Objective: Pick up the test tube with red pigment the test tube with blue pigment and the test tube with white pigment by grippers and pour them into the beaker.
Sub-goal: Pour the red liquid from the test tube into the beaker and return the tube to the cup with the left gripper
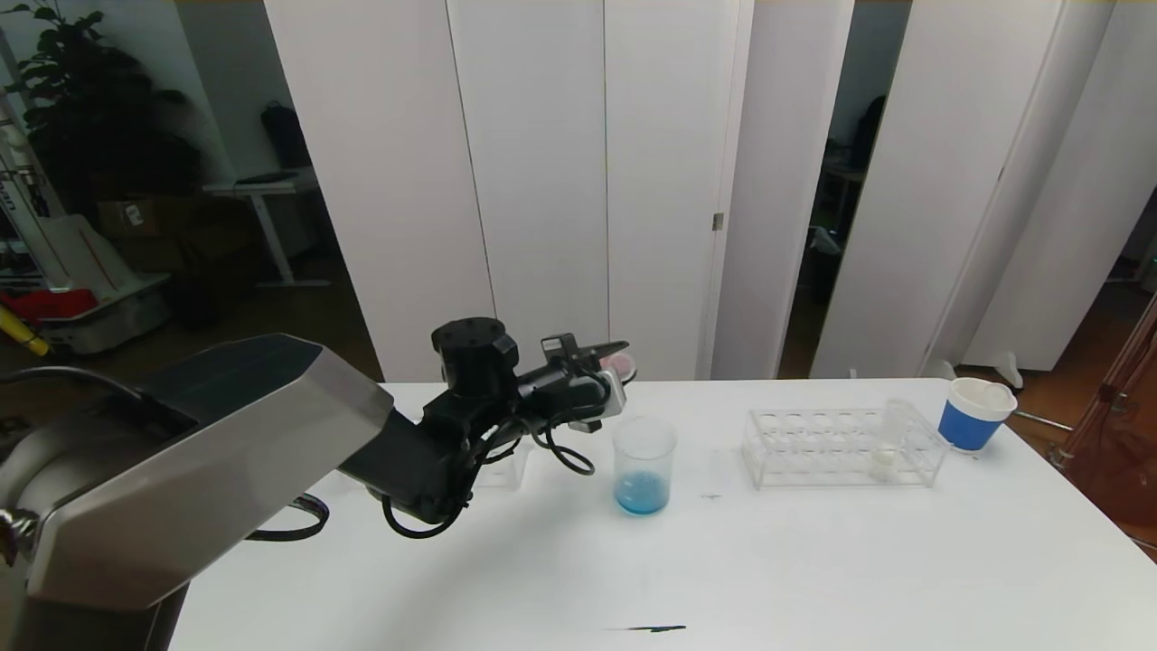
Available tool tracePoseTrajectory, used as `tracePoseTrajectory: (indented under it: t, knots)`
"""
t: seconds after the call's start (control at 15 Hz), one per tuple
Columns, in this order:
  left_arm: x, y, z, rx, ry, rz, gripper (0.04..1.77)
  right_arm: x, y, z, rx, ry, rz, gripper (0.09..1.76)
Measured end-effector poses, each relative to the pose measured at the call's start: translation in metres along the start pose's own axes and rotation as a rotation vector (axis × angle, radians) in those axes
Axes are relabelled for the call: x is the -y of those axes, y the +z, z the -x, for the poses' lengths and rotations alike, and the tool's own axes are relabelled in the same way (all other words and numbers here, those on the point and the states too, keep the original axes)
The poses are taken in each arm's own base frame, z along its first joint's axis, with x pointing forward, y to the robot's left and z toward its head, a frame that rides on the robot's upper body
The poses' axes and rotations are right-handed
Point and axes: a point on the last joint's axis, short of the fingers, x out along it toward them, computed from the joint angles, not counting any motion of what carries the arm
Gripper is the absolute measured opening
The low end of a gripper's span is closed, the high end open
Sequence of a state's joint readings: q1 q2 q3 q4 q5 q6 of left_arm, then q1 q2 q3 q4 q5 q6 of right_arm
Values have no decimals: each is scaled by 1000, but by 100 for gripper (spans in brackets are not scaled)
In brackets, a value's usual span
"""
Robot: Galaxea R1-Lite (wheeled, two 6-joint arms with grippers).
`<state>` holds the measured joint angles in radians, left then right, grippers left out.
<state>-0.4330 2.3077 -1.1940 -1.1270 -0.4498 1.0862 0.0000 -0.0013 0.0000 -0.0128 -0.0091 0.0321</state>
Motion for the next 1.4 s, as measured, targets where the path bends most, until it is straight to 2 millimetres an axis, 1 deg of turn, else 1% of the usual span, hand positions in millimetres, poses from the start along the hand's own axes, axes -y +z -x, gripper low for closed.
tracePoseTrajectory:
  t: [0.27,0.6,1.0,1.4]
  knots:
    - [6,-2,-3,12,30,-126,58,0,0,0,0,0,0,175]
    - [11,-8,-8,8,36,-219,58,0,0,0,0,0,0,175]
    - [15,-16,-15,-15,48,-298,58,0,0,0,0,0,0,175]
    - [16,-22,-20,-22,72,-339,58,0,0,0,0,0,0,175]
